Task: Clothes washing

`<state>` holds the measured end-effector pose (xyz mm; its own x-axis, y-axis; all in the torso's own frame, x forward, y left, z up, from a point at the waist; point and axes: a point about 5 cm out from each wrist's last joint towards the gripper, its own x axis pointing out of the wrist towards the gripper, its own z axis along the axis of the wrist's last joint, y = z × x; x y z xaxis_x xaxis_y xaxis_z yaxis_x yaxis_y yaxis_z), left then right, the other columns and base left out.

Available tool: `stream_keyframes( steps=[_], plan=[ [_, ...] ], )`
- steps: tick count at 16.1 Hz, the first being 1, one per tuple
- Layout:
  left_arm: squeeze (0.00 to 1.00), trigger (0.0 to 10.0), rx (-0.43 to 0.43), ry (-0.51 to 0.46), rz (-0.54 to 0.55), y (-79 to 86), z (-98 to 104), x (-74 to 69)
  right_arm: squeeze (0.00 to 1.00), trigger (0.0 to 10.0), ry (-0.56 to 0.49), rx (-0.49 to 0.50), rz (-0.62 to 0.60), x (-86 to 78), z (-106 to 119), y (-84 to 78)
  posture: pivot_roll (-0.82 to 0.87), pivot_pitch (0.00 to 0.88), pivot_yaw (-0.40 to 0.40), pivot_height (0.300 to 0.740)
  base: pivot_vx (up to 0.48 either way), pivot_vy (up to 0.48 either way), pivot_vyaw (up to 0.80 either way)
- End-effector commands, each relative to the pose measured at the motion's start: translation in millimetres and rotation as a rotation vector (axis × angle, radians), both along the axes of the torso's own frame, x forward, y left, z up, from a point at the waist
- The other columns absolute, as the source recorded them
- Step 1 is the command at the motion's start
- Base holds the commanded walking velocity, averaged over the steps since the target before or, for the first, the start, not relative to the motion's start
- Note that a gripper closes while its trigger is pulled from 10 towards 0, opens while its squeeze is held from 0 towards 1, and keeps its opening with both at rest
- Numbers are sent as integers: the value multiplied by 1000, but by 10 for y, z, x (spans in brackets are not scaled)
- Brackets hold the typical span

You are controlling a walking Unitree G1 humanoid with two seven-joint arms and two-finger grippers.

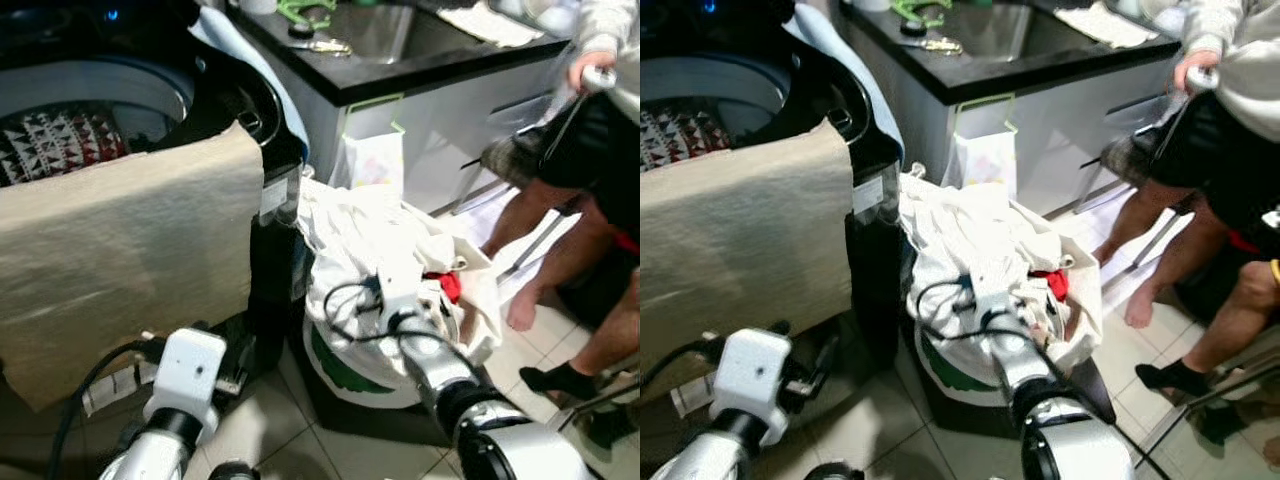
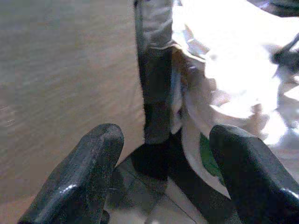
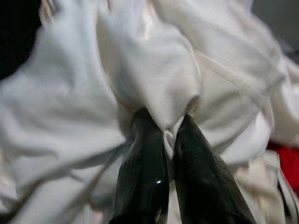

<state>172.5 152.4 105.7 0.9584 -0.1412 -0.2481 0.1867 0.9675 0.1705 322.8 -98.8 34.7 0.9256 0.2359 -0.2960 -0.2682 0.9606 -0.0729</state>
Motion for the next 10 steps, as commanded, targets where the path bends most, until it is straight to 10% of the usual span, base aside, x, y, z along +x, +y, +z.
stream_keyframes(
  steps=[1,3,5,10],
  plan=[
    [0,10000,-7,-17,13,-21,-30,91,0,0,-70,59,4,121,194,-23,199,0,-103,740,0,0,0],
    [0,10000,-7,-46,11,-47,-53,264,0,0,-98,86,3,251,379,-63,168,0,-102,740,0,0,0],
    [0,10000,-19,-69,12,-70,-64,407,231,0,-106,77,-32,370,531,-117,149,0,-99,740,0,0,0],
    [0,10000,-29,-141,-2,-136,-43,737,0,0,-232,131,-73,715,1228,-264,126,0,-96,740,0,0,0]
  ],
)
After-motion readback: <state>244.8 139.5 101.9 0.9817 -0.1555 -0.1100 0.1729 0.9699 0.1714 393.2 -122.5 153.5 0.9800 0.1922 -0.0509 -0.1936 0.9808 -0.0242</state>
